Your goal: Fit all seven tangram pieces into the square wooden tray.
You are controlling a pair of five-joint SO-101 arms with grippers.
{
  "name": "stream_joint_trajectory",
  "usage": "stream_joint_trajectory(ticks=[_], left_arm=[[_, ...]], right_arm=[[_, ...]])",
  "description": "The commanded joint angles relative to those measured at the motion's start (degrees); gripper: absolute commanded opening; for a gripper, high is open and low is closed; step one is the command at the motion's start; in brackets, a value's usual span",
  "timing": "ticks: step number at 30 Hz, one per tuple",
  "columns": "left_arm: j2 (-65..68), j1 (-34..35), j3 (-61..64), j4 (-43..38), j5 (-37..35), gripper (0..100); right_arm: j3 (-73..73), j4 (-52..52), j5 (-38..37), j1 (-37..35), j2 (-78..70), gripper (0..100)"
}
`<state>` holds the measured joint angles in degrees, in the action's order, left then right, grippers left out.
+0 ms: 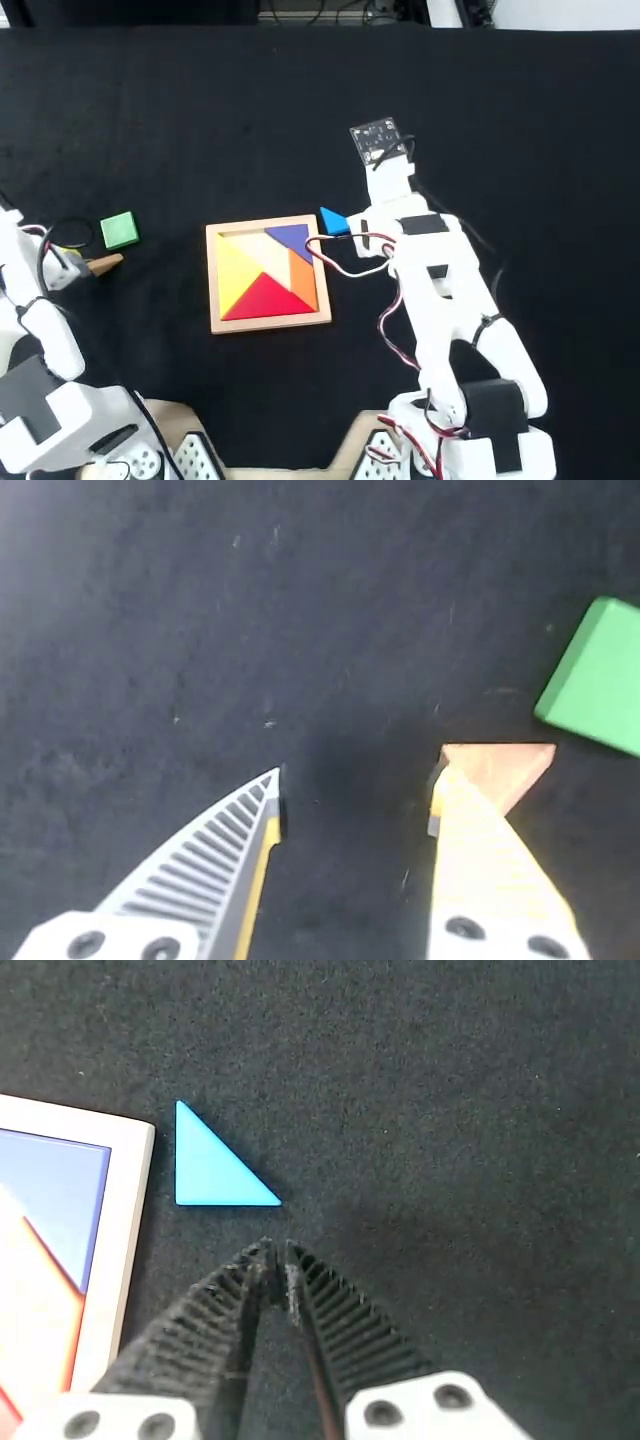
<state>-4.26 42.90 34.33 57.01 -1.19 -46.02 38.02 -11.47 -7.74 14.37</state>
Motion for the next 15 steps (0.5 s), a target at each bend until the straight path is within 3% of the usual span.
stream_joint_trajectory(ticks=[1, 8, 15], left_arm=[[-5.71, 2.07, -4.88, 1.76, -0.35, 24], [-14.15, 6.37, -10.59, -8.44, 2.20, 24], [-8.35, 0.75, -9.54, -6.86, 39.47, 24]], right_arm=[[0.13, -0.97, -0.53, -0.97, 2.59, 1.1], [0.13, -0.97, -0.53, -0.97, 2.59, 1.1], [0.13, -0.97, -0.53, -0.97, 2.59, 1.1]])
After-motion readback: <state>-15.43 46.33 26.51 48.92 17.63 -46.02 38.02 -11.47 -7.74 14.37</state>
